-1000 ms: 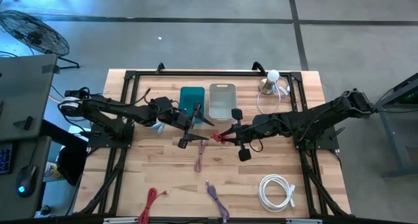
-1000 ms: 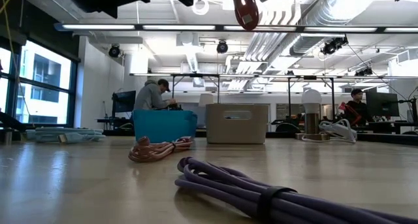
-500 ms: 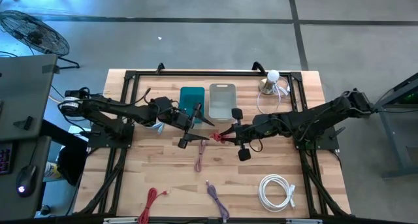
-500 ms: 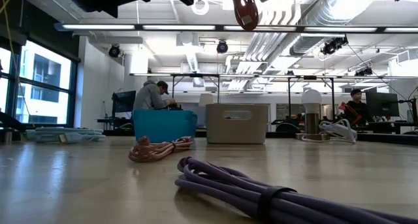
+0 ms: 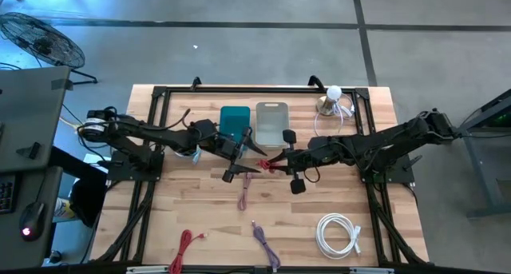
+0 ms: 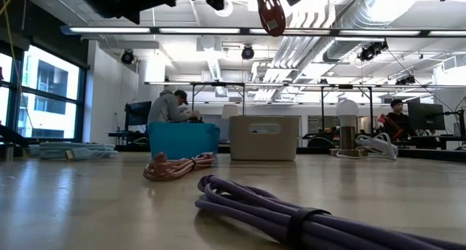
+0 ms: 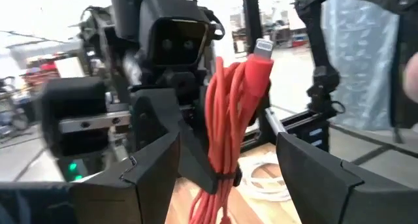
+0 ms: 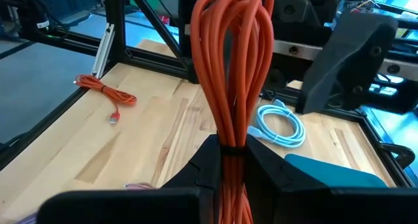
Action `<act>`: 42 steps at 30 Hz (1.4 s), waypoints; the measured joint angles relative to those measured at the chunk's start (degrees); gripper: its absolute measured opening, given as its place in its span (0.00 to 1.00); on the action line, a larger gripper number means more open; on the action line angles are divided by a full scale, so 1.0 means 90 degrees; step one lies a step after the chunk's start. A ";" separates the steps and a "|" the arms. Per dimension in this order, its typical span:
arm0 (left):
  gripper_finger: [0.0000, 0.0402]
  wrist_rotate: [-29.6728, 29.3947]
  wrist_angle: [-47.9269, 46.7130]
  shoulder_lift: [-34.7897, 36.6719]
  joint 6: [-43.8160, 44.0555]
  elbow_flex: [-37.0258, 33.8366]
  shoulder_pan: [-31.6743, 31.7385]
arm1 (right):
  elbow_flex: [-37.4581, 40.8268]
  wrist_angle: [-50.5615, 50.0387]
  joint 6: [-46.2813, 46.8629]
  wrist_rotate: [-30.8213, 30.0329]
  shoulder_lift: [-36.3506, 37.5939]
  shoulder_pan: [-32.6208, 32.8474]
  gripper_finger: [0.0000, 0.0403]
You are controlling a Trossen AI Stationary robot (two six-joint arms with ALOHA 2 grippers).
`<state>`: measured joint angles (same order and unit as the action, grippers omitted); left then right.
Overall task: Pick & Place USB Port
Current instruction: Put the top charger cable into the blue bin
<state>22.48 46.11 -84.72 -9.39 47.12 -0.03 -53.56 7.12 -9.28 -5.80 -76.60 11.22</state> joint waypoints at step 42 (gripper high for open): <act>0.05 0.0326 -0.0529 -0.0698 -0.0646 0.0941 0.0002 | 0.0000 -0.0223 0.0670 -0.0499 0.0000 0.0140 0.52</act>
<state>25.41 41.34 -91.00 -15.20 55.59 -0.01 -53.56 5.11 -3.25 -10.30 -76.60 12.48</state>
